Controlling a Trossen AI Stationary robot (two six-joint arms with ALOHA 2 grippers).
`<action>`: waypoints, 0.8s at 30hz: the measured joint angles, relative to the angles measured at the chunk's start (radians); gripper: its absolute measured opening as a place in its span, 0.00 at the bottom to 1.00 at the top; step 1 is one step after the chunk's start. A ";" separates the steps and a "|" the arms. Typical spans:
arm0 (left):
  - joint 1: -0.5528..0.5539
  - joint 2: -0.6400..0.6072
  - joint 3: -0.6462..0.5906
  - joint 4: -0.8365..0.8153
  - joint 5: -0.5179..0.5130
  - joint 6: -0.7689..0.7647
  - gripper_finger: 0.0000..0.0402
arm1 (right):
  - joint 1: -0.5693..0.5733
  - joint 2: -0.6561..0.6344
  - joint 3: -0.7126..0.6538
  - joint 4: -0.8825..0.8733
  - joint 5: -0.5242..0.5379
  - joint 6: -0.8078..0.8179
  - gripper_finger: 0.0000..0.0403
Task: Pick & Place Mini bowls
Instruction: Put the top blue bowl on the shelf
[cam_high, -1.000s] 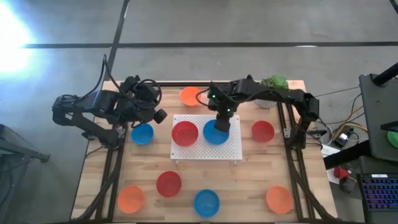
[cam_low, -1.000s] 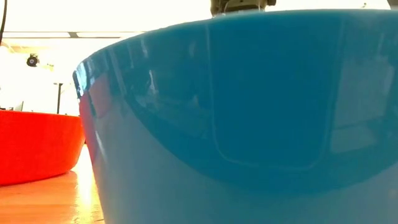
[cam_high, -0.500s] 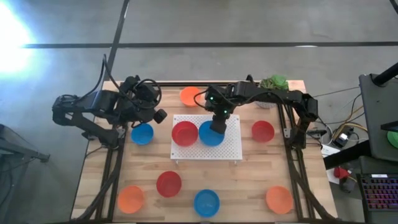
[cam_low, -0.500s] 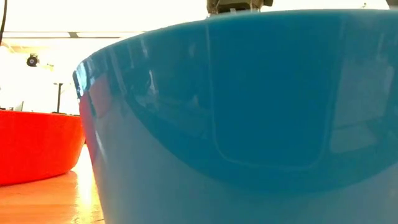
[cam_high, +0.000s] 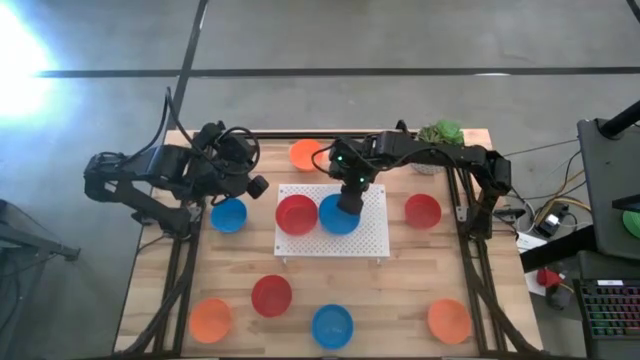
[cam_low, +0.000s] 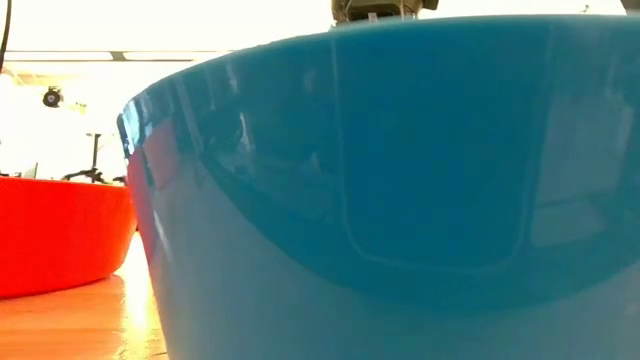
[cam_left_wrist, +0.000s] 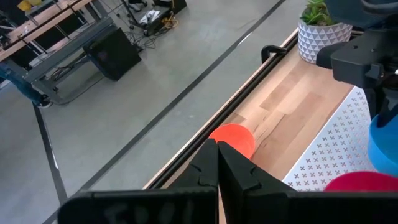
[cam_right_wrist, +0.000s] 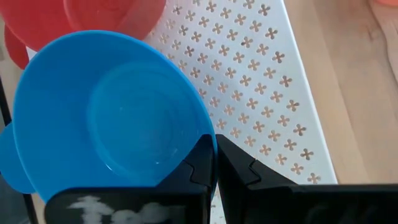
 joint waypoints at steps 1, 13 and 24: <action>0.000 0.000 0.000 0.000 0.000 0.000 0.00 | 0.001 0.000 0.000 0.002 0.000 -0.002 0.02; 0.000 0.000 0.000 0.000 0.000 0.000 0.00 | 0.004 0.000 0.000 0.010 0.001 -0.029 0.11; 0.000 0.000 0.000 0.000 0.002 0.000 0.00 | 0.004 0.000 0.028 0.012 0.002 -0.075 0.27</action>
